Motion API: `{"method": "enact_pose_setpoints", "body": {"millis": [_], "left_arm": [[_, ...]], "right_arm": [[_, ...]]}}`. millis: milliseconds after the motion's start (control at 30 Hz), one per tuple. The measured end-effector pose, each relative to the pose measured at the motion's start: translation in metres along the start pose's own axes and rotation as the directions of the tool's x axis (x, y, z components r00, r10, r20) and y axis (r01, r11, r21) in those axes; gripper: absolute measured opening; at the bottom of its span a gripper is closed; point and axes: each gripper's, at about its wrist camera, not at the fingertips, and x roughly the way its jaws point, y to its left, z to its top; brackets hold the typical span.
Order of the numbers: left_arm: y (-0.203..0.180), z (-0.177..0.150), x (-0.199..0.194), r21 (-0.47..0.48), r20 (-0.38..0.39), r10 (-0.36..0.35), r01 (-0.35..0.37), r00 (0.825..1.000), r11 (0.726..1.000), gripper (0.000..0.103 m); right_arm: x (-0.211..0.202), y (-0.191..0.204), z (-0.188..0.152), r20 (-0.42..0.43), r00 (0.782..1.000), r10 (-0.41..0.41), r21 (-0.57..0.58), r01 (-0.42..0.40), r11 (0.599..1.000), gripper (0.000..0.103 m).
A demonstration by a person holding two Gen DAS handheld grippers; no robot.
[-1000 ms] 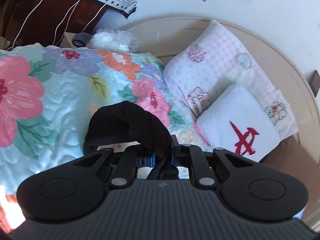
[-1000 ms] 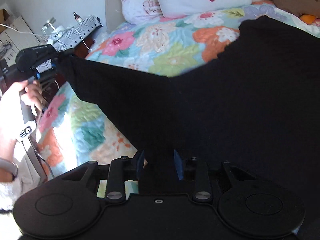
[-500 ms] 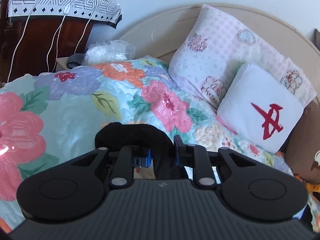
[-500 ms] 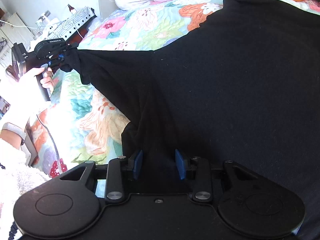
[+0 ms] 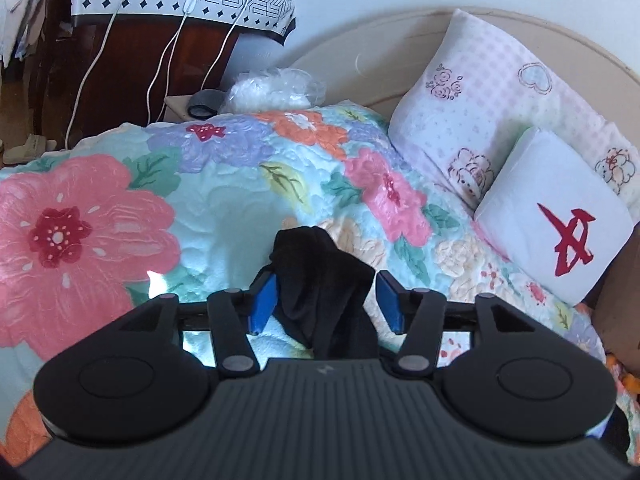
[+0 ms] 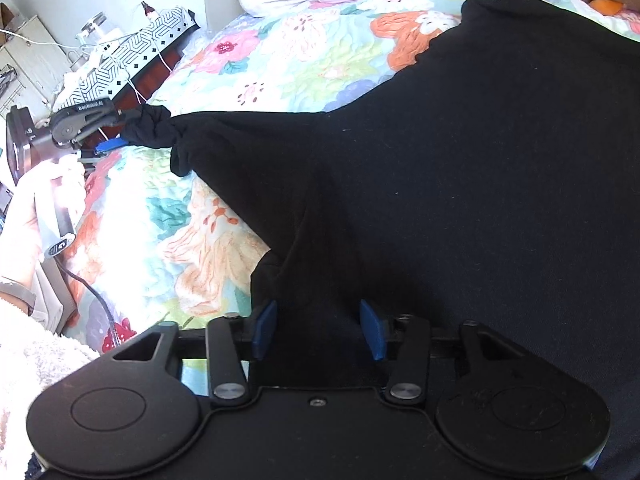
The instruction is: Fold clothes
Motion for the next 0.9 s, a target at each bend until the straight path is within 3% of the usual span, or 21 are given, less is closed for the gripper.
{"method": "enact_pose_setpoints", "body": {"millis": [67,133,167,200,233,300,367,400,433,467,500,567,600,700,767,833,867,900], "left_arm": [[-0.006,0.001,0.014,0.001,-0.017,0.015,-0.015,1.0,1.0,0.071],[-0.015,-0.002,0.03,0.044,-0.042,0.082,-0.08,0.996,0.996,0.068],[-0.02,-0.005,0.035,0.068,-0.042,0.105,-0.102,0.994,0.993,0.053],[-0.022,-0.006,0.036,0.078,-0.049,0.072,-0.068,0.996,0.995,0.017],[-0.025,-0.007,0.037,0.089,-0.057,0.039,-0.034,0.998,0.995,0.008],[-0.026,-0.006,0.028,0.056,-0.017,-0.072,0.073,0.997,0.996,0.008],[-0.014,0.0,0.007,-0.03,0.124,-0.203,0.208,0.971,0.978,0.008],[-0.006,0.003,-0.003,-0.075,0.194,-0.243,0.261,0.951,0.962,0.01],[0.005,0.007,-0.008,-0.14,0.249,-0.238,0.278,0.939,0.95,0.01],[0.014,0.009,-0.007,-0.201,0.268,-0.204,0.262,0.942,0.944,0.012],[0.024,0.011,0.0,-0.253,0.233,-0.151,0.21,0.961,0.945,0.012],[0.044,0.01,0.02,-0.333,0.106,-0.051,0.084,0.993,0.939,0.024],[0.052,0.004,0.028,-0.362,0.057,-0.023,0.042,0.998,0.931,0.025],[0.072,-0.017,0.026,-0.456,0.099,-0.039,0.08,0.994,0.886,0.028],[0.076,-0.019,0.017,-0.484,0.125,-0.054,0.109,0.991,0.868,0.037],[0.075,-0.016,0.004,-0.482,0.135,-0.025,0.088,0.99,0.872,0.053],[0.07,-0.012,-0.003,-0.454,0.13,-0.006,0.065,0.991,0.889,0.062],[0.066,-0.009,-0.01,-0.426,0.125,0.014,0.041,0.992,0.904,0.064]], "right_arm": [[0.0,0.001,-0.002,0.003,1.0,-0.003,-0.004,0.003,1.0,0.053],[0.0,0.0,-0.002,0.002,1.0,0.0,0.001,0.0,1.0,0.053],[0.0,0.001,-0.003,0.002,1.0,0.003,0.002,-0.003,1.0,0.053],[0.0,0.0,-0.003,0.001,1.0,0.004,0.001,-0.004,1.0,0.053],[0.0,0.0,-0.004,0.001,1.0,0.004,0.001,-0.004,1.0,0.053],[0.001,0.001,-0.004,0.002,1.0,-0.001,-0.001,0.001,1.0,0.053],[0.001,0.003,-0.004,0.003,1.0,-0.009,-0.003,0.009,1.0,0.053],[0.001,0.004,-0.004,0.004,1.0,-0.013,-0.004,0.013,1.0,0.054],[0.001,0.004,-0.004,0.005,1.0,-0.014,-0.005,0.014,1.0,0.055],[0.001,0.004,-0.005,0.008,1.0,-0.012,-0.009,0.012,1.0,0.055],[0.002,0.004,-0.006,0.011,1.0,-0.009,-0.014,0.009,1.0,0.056],[0.002,0.003,-0.007,0.011,1.0,-0.003,-0.02,0.004,1.0,0.056],[0.002,0.003,-0.006,0.006,1.0,-0.004,-0.022,0.005,1.0,0.056],[0.001,0.005,-0.005,-0.009,1.0,-0.012,-0.034,0.012,0.999,0.056],[0.001,0.006,-0.005,-0.011,1.0,-0.018,-0.048,0.018,0.999,0.056],[0.001,0.005,-0.007,-0.006,1.0,-0.02,-0.039,0.02,0.999,0.056],[0.001,0.005,-0.008,-0.005,1.0,-0.022,-0.031,0.022,0.999,0.056],[-0.001,0.006,-0.01,-0.006,1.0,-0.025,-0.024,0.025,0.999,0.056]]}}
